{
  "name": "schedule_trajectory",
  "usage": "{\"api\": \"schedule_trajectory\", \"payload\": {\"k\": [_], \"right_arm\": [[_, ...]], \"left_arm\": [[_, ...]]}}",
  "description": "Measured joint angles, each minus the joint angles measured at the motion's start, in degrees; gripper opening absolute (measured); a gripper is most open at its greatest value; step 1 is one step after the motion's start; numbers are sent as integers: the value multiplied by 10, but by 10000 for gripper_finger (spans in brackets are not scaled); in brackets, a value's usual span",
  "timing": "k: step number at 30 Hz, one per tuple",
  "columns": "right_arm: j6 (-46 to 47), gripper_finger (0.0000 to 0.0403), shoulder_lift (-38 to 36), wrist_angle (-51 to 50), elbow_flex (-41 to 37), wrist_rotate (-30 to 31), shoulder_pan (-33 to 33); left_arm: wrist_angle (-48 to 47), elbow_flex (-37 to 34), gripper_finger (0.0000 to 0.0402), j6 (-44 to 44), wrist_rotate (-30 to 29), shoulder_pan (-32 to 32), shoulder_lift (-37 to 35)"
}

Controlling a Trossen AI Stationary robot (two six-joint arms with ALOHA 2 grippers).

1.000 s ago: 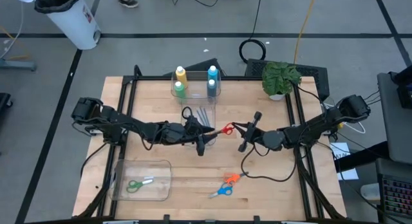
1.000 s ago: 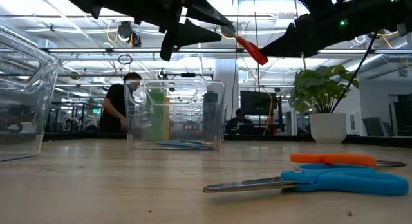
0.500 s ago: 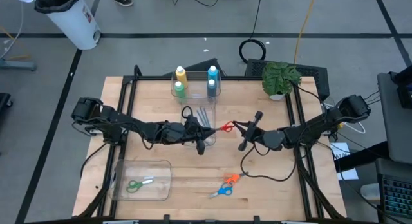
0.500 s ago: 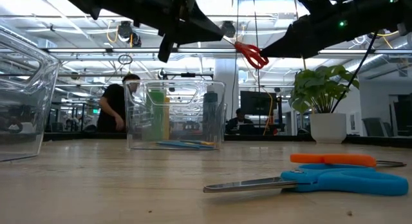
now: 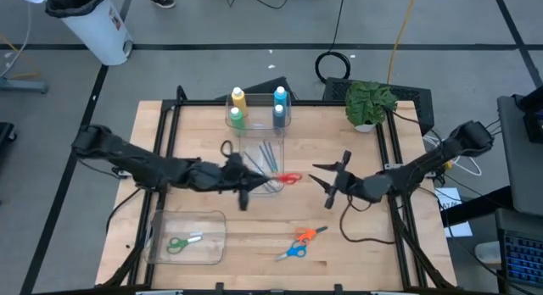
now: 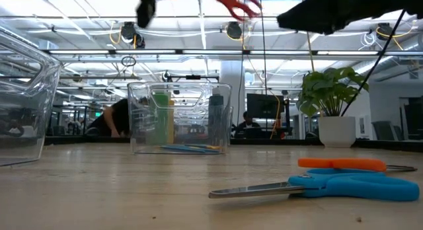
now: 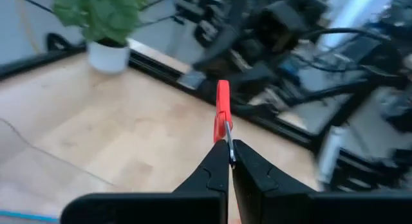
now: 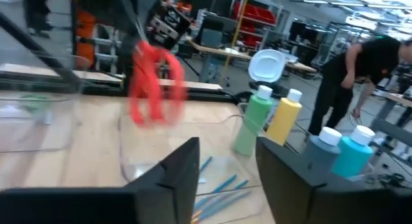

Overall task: Pick & Place Paint Supplies
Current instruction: Put the red scissors into the bottom transparent bin

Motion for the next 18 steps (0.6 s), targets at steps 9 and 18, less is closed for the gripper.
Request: {"api": "schedule_trajectory", "payload": {"k": [9, 18], "right_arm": [[1, 189, -42, -58, 0, 1, 29], [3, 176, -42, -58, 0, 1, 29]], "left_arm": [[-214, 1, 5, -40, 35, -170, -119], [-392, 0, 4, -303, -42, -385, -175]]}}
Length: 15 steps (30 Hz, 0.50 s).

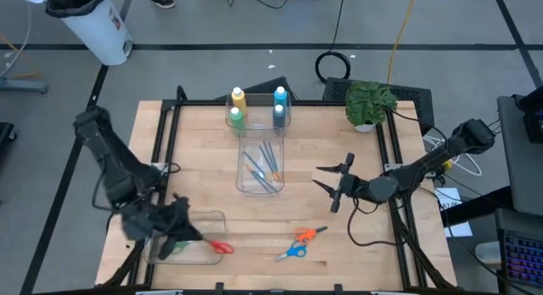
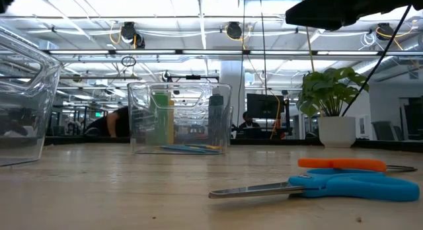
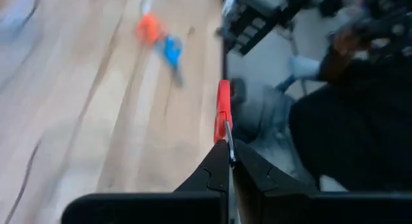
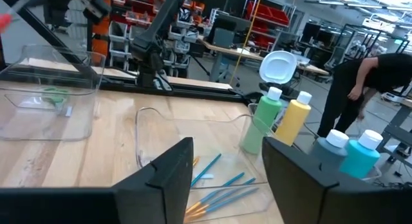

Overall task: Pick & Place Paint Supplies
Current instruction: Put the red scissors into the bottom transparent bin

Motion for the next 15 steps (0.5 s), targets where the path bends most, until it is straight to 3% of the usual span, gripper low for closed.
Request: {"api": "schedule_trajectory", "payload": {"k": [5, 9, 15], "right_arm": [[15, 172, 0, 0, 0, 0, 0], [15, 171, 0, 0, 0, 0, 0], [14, 171, 0, 0, 0, 0, 0]], "left_arm": [[-132, 0, 4, -181, -121, -106, -12], [-207, 0, 4, -325, -174, -153, -7], [-289, 0, 5, -525, -122, -147, 27]]}}
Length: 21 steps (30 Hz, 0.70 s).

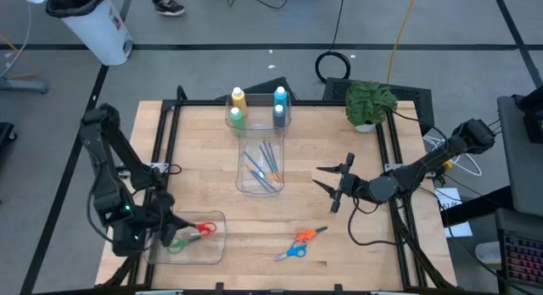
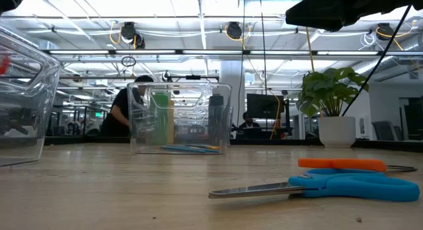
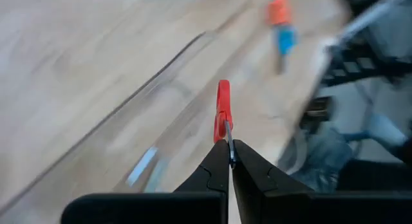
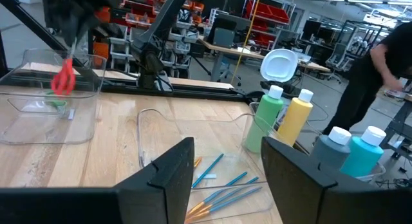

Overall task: Pick & Place Paint Supplies
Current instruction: Put the red scissors into the bottom transparent bin, then put the orange scissors into the bottom transparent bin

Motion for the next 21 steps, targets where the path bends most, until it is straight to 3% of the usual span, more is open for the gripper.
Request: {"api": "schedule_trajectory", "payload": {"k": [4, 8, 21], "right_arm": [[0, 171, 0, 0, 0, 0, 0], [-1, 171, 0, 0, 0, 0, 0], [11, 171, 0, 0, 0, 0, 0]], "left_arm": [[-8, 0, 5, -81, 74, 22, 31], [1, 0, 28, -116, 103, 42, 53], [-1, 0, 136, -103, 161, 94, 61]]}}
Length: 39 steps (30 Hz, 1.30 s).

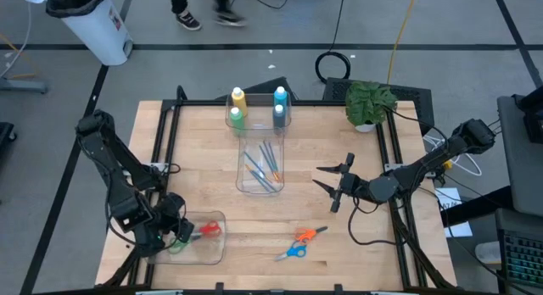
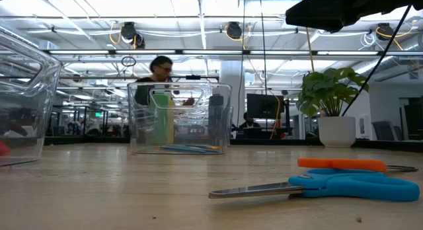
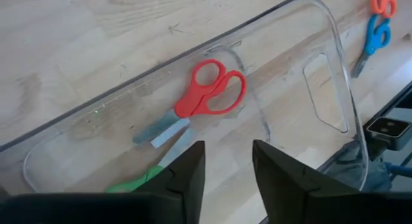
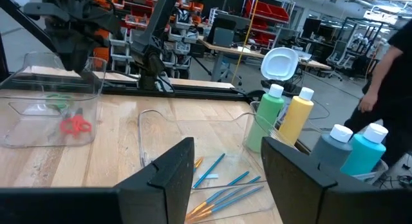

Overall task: Pick & Place Paint Supplies
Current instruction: Put the orange scissors into the bottom transparent bin

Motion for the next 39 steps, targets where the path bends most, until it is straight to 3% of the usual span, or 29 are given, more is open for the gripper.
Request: {"api": "schedule_trajectory", "payload": {"k": [8, 12, 18, 24, 32, 39], "right_arm": [[12, 171, 0, -21, 0, -4, 0], [56, 171, 4, -53, 0, -71, 0], [106, 171, 53, -51, 0, -203, 0], [164, 171, 162, -28, 13, -314, -5], [127, 171, 312, -103, 110, -378, -9], [116, 171, 373, -188, 155, -378, -13]], "left_arm": [[13, 0, 166, 55, 3, 12, 0], [51, 0, 169, 111, -30, 19, 0], [224, 0, 157, 310, -80, 44, 0], [399, 0, 144, 552, -86, 88, 0], [506, 0, 138, 800, -86, 172, 0], [506, 0, 137, 862, -86, 242, 0]]}}
